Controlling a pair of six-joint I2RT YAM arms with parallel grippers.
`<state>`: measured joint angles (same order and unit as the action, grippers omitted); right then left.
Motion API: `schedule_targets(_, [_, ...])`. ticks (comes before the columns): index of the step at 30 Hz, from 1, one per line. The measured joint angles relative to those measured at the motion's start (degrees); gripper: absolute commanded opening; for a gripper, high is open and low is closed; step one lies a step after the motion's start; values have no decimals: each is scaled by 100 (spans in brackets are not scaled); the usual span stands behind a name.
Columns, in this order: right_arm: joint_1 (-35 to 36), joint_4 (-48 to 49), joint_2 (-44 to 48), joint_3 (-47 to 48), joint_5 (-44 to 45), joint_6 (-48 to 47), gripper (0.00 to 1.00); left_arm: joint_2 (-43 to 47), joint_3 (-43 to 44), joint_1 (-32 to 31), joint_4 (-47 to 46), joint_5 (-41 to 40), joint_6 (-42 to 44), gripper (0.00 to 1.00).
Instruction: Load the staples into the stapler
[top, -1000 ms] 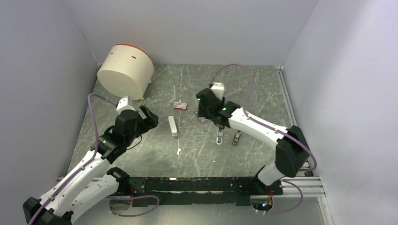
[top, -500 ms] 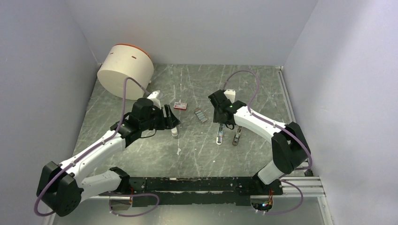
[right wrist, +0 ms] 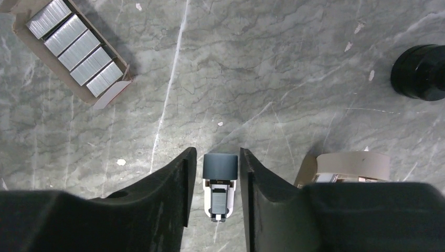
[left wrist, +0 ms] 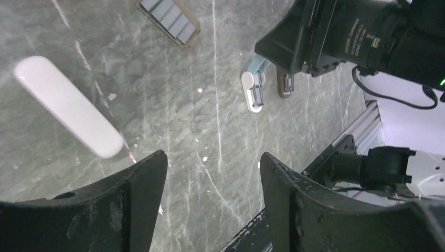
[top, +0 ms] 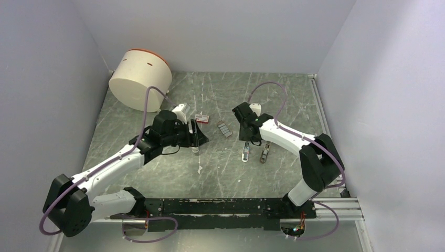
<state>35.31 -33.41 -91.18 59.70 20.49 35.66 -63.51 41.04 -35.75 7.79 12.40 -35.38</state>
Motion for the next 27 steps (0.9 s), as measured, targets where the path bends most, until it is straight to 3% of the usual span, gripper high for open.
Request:
schedule_targets(7, [-2,13,-26,-9,-59,-13,27,-737,240,-483,-31,92,-22,68])
schedule_targets(15, [-4,61,-46,81,-149,15,26,-1534,407,-949,-485,127,-367,35])
schedule_targets(27, [-7,334,-262,234,-175,33,25,-3674,1091,-1613,-1366,-15,-710,30])
